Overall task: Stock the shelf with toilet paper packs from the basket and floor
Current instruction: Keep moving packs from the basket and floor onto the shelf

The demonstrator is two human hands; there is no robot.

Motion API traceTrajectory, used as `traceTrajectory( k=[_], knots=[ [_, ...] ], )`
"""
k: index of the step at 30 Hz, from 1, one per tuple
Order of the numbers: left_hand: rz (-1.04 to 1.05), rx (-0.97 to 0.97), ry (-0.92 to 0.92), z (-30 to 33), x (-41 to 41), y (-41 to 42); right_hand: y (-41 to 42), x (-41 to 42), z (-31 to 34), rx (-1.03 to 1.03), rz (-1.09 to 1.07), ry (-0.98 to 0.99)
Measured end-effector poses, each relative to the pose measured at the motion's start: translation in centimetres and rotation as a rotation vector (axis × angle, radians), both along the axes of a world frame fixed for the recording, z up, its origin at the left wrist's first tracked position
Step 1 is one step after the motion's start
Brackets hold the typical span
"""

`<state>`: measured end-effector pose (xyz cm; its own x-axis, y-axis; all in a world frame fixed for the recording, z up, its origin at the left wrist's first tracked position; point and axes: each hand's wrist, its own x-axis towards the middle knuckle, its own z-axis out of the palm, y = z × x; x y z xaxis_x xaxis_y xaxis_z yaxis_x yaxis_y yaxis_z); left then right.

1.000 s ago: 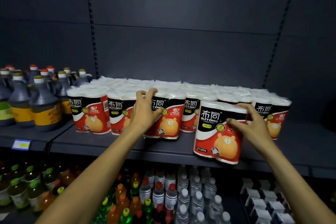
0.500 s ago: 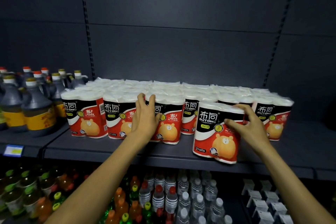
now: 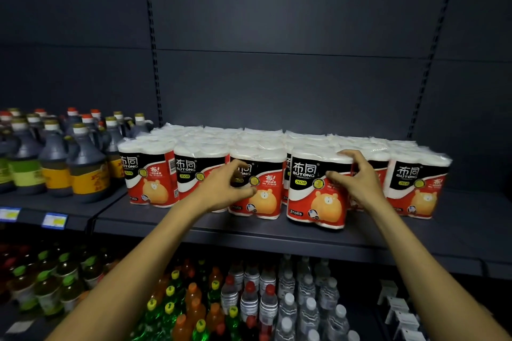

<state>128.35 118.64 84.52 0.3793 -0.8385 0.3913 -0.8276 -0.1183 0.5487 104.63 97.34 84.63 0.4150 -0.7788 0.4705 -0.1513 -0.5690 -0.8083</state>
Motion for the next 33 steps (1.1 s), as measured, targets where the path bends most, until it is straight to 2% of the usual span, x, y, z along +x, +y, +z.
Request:
traceTrajectory(
  k=[6,14,19,23,26,30,33],
  knots=[
    [0.038,0.111,-0.032,-1.2,0.0,1.1,-0.4,1.5,-1.2,-0.027,0.001,0.024],
    [0.087,0.143,-0.012,-2.2,0.2,2.8,-0.8,1.8,-1.8,-0.143,-0.061,0.223],
    [0.131,0.127,0.002,-2.8,0.4,4.7,2.6,1.7,-1.8,-0.343,-0.265,0.082],
    [0.182,0.137,0.021,-3.9,1.3,7.6,6.9,3.1,-2.3,-0.393,-0.088,0.084],
    [0.261,0.162,0.041,-5.1,1.9,10.7,10.3,5.2,-3.4,-0.298,0.11,0.086],
    [0.384,0.193,0.09,-7.8,3.1,16.3,15.8,9.2,-5.8,-0.197,0.512,0.301],
    [0.486,0.231,0.13,-10.3,4.0,21.9,20.2,13.2,-8.7,-0.188,0.697,0.454]
  ],
)
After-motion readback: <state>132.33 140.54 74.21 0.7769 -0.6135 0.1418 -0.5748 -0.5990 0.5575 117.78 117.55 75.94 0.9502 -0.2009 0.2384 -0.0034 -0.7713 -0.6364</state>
